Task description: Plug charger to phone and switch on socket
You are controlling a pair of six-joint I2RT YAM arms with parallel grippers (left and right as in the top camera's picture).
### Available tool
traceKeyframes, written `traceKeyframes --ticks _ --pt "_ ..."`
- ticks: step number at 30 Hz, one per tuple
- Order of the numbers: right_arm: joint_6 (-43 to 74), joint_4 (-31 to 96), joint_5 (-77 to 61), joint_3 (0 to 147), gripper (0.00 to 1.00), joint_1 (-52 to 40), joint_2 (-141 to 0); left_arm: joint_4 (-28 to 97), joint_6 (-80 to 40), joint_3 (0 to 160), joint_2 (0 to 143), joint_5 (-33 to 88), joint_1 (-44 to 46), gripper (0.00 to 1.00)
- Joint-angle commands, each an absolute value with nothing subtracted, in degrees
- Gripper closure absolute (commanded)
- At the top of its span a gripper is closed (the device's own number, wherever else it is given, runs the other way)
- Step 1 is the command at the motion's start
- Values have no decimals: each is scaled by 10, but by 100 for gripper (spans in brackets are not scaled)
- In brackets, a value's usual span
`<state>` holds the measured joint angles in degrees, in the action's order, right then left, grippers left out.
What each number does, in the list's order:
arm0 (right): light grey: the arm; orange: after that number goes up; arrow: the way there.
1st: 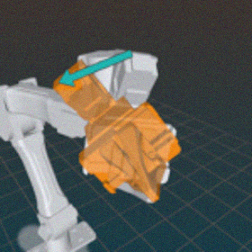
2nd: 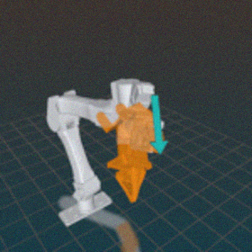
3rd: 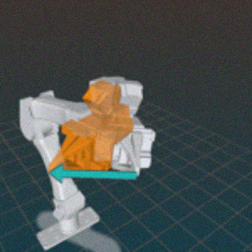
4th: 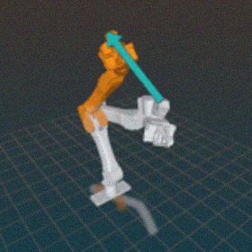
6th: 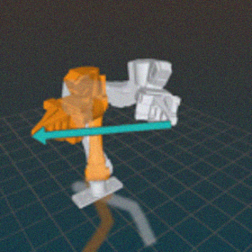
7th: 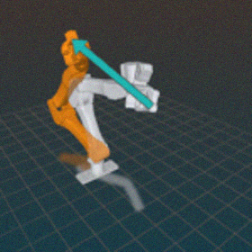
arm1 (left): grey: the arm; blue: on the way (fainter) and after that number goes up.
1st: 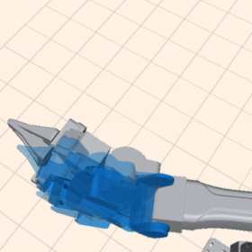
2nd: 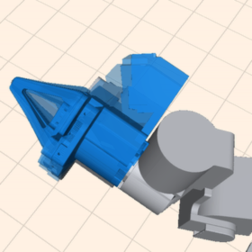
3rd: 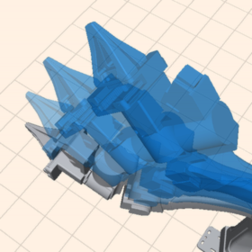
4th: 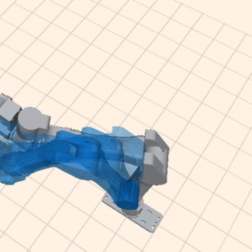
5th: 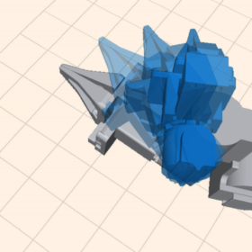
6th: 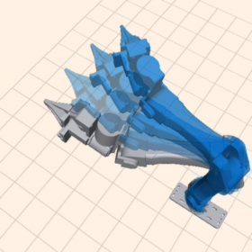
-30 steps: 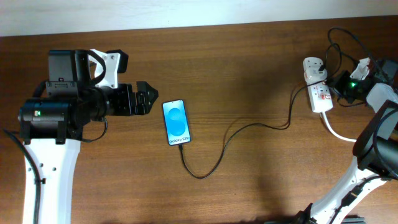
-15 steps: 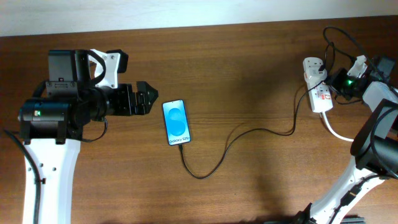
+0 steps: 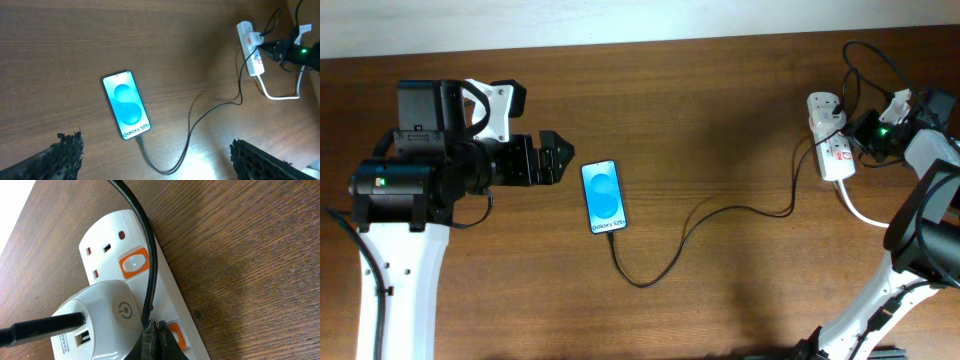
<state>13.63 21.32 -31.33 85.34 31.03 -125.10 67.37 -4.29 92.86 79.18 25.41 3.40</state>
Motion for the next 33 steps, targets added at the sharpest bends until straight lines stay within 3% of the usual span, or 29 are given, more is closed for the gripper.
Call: traceKeyframes --ticks 1,33 --pt "141 239 -336 838 96 288 -1278 674 -43 934 788 252 31 1" --pt "162 288 -293 838 96 251 -1291 674 -43 934 788 252 31 1"
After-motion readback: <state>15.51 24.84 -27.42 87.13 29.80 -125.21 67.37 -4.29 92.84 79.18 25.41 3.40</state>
